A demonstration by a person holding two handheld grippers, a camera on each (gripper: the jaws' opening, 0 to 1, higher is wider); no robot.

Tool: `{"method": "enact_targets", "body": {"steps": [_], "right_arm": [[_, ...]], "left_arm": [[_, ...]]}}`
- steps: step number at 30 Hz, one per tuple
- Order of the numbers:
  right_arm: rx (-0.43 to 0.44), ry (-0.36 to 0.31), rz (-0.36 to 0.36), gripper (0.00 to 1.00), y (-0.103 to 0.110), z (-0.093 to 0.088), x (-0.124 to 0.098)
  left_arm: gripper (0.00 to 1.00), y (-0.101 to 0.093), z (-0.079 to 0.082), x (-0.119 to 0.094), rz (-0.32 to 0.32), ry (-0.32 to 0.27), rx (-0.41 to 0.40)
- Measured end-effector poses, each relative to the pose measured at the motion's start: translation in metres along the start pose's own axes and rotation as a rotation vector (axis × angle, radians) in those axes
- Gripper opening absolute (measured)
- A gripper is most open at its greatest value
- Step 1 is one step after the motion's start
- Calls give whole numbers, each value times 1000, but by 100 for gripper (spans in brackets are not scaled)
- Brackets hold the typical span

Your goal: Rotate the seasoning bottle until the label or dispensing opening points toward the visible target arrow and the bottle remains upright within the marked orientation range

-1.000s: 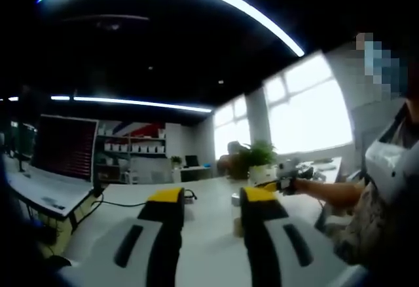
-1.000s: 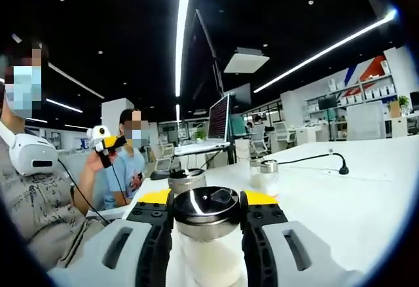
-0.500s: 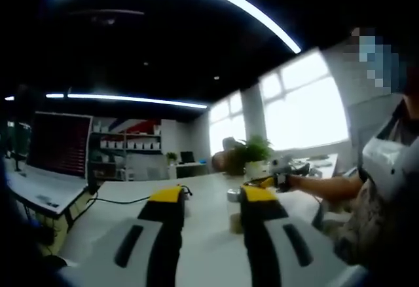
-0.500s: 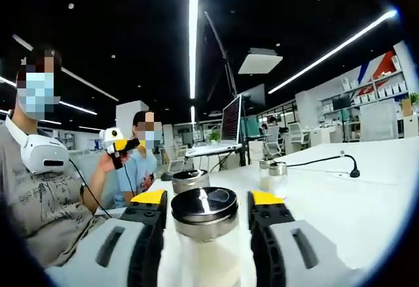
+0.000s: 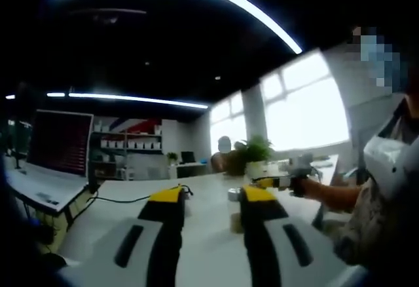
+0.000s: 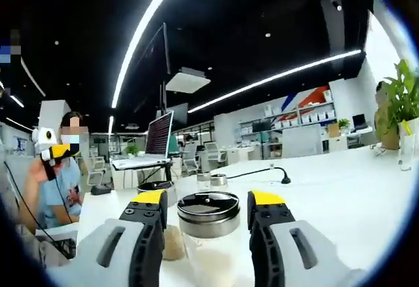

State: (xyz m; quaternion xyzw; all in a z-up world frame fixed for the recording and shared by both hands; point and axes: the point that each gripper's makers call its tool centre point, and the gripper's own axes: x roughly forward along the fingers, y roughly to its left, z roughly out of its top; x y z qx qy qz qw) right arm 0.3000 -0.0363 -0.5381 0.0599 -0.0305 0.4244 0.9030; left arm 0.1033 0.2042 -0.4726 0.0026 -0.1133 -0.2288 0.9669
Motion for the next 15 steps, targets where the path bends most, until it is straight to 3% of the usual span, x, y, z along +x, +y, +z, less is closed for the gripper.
{"method": "enact_targets", "body": {"steps": [3, 6, 9, 11, 15], "right_arm": [[5, -26, -51, 48, -9, 1, 1], [43, -13, -42, 48, -11, -2, 5], [28, -6, -36, 47, -9, -3, 6], [29, -1, 12, 40, 0, -4, 7], [-15, 16, 1, 39, -1, -6, 6]], "left_arm": [[35, 2, 2, -1, 7, -7, 2], [35, 4, 3, -2, 14, -8, 1], [35, 6, 2, -2, 16, -8, -1], [35, 7, 2, -2, 18, -6, -1], [35, 9, 1, -2, 20, -12, -14]]}}
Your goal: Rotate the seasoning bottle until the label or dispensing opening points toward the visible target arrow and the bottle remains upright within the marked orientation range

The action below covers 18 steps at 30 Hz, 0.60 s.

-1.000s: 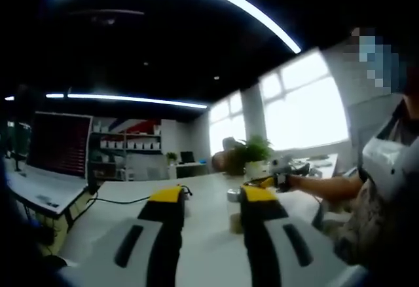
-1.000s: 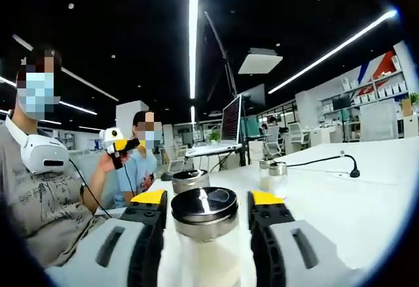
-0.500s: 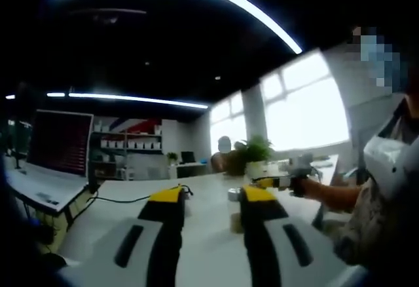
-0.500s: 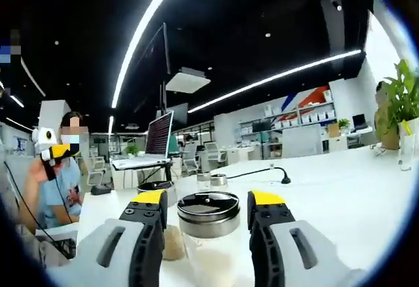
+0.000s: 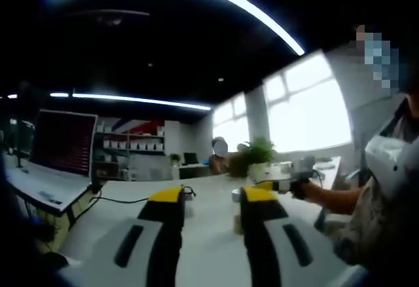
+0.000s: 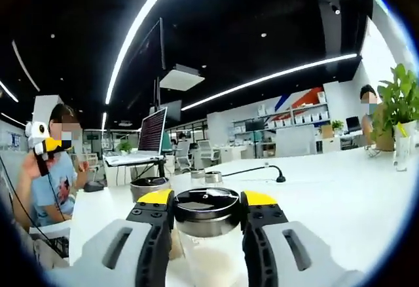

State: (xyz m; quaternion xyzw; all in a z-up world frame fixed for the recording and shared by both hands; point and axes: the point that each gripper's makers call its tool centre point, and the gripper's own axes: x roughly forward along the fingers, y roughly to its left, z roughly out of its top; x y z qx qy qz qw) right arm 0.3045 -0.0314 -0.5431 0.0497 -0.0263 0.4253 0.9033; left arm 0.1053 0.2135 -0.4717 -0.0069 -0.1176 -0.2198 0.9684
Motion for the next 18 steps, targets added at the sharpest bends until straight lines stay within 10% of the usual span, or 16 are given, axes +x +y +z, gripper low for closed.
{"method": "enact_targets", "body": {"steps": [18], "right_arm": [[44, 45, 168, 39, 3, -2, -2]], "left_arm": [[36, 2, 3, -6, 9, -22, -7]]}}
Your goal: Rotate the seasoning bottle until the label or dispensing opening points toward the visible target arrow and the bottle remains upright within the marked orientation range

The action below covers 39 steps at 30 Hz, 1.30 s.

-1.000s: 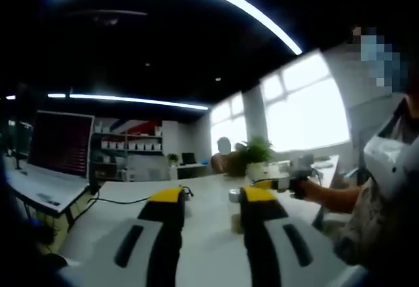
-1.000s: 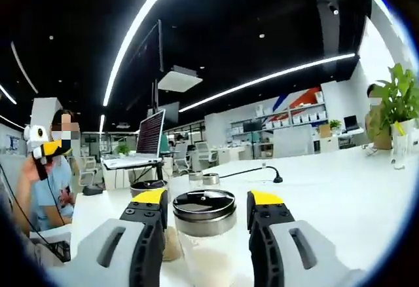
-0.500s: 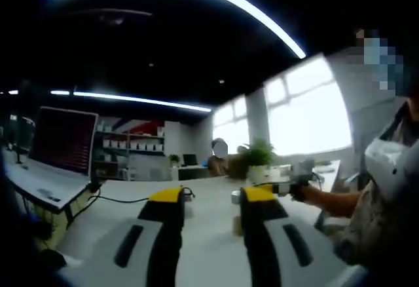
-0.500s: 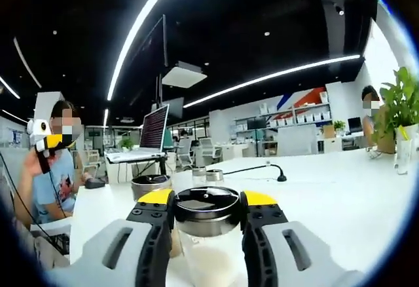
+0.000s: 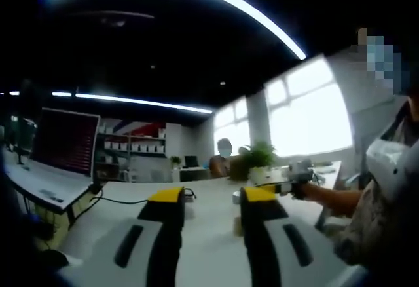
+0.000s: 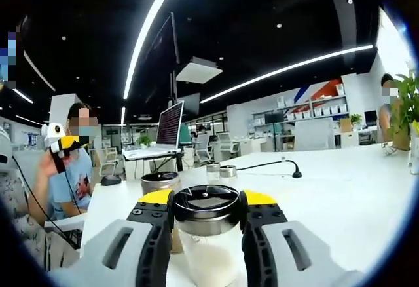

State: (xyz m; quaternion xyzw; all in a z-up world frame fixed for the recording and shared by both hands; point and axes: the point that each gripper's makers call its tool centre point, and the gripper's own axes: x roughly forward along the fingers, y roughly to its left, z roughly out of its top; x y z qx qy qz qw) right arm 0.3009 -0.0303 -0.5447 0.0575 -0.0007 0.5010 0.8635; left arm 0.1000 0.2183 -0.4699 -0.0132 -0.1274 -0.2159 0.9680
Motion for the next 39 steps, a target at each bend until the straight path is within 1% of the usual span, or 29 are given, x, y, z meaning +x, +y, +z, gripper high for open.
{"method": "enact_targets", "body": {"steps": [1, 2, 3, 4, 7, 12, 18, 24, 31, 36, 39], "right_arm": [[5, -2, 22, 39, 2, -1, 0], [47, 2, 65, 39, 8, -2, 0], [58, -3, 76, 39, 8, -2, 0], [44, -1, 70, 39, 6, -2, 0], [31, 25, 86, 39, 6, -1, 2], [38, 53, 160, 39, 6, -3, 2], [37, 87, 227, 39, 6, -4, 1], [37, 76, 306, 39, 6, -4, -1], [41, 71, 408, 39, 12, -4, -3], [57, 63, 463, 39, 10, -3, -4], [64, 57, 485, 40, 3, 0, -5]], "left_arm": [[36, 0, 0, 0, 1, -1, 0], [36, 0, 0, -1, 2, -2, 0], [35, 1, 0, -1, 3, -3, -1], [35, 1, 0, -1, 4, -4, -2], [35, 0, 0, -1, 5, -3, 0], [35, -1, -1, 0, -2, 6, 6], [35, -2, -3, 1, -7, 11, 9], [35, -2, -4, 1, -10, 12, 5], [35, -3, -4, 2, -17, 13, 1], [35, -4, -4, 2, -23, 13, -1], [35, -4, -5, 3, -25, 15, -3]]}}
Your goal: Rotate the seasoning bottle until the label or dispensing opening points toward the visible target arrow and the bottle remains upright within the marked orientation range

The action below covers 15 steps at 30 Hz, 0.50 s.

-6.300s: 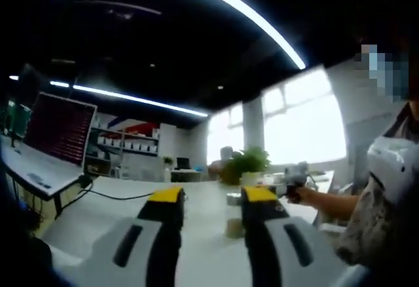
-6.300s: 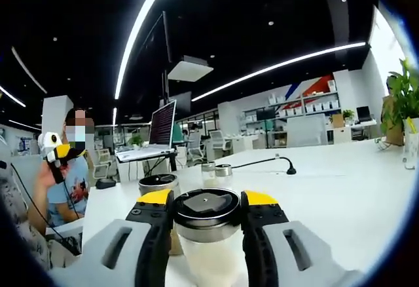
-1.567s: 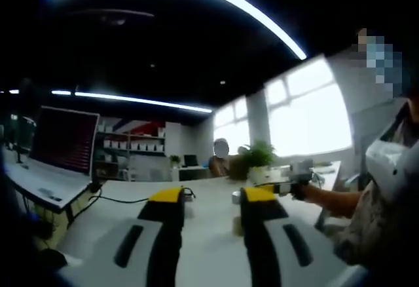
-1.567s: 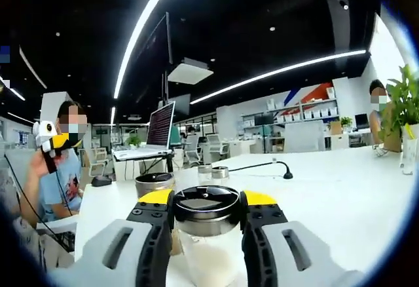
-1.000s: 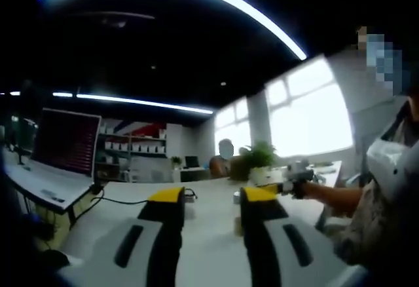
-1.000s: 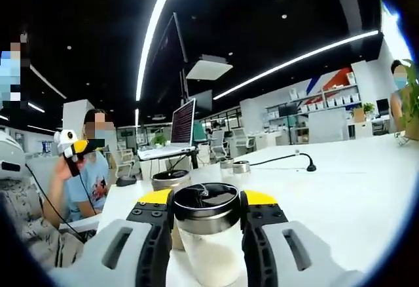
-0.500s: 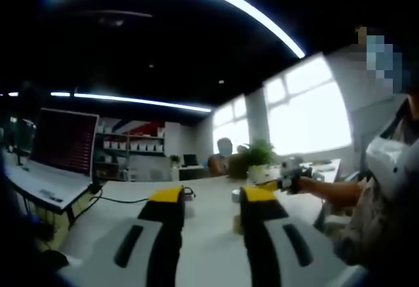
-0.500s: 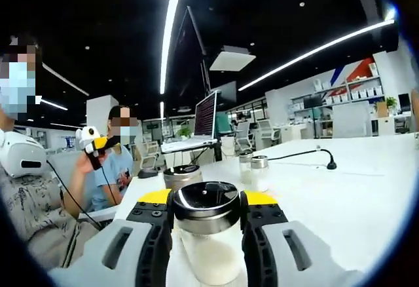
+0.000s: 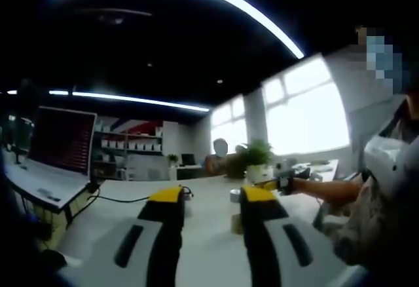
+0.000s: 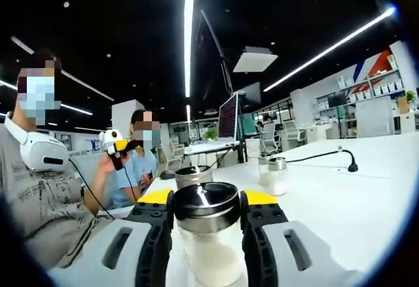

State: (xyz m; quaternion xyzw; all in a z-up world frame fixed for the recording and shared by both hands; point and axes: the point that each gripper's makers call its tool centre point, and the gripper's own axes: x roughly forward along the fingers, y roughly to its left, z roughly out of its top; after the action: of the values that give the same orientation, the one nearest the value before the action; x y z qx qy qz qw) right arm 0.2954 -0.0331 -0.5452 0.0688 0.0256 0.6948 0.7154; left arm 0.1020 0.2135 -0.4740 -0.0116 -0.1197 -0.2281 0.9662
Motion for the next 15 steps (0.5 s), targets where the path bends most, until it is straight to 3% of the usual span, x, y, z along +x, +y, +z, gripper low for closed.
{"method": "enact_targets", "body": {"steps": [5, 7, 9, 11, 15], "right_arm": [[-6, -13, -7, 41, 5, 1, 2], [-47, -15, -60, 46, 4, 3, 2], [-4, -60, -94, 58, -3, 14, -2], [22, -107, -153, 59, 1, 21, -2], [-24, -150, -273, 60, 12, 21, 0]], "left_arm": [[35, -1, 0, 0, -3, 2, 0], [35, 0, 0, -1, 0, 2, 1], [35, 2, 1, -2, 4, -1, -1], [36, 2, 1, -2, 4, -2, -3], [35, 3, -2, -2, 8, 5, 3]]}}
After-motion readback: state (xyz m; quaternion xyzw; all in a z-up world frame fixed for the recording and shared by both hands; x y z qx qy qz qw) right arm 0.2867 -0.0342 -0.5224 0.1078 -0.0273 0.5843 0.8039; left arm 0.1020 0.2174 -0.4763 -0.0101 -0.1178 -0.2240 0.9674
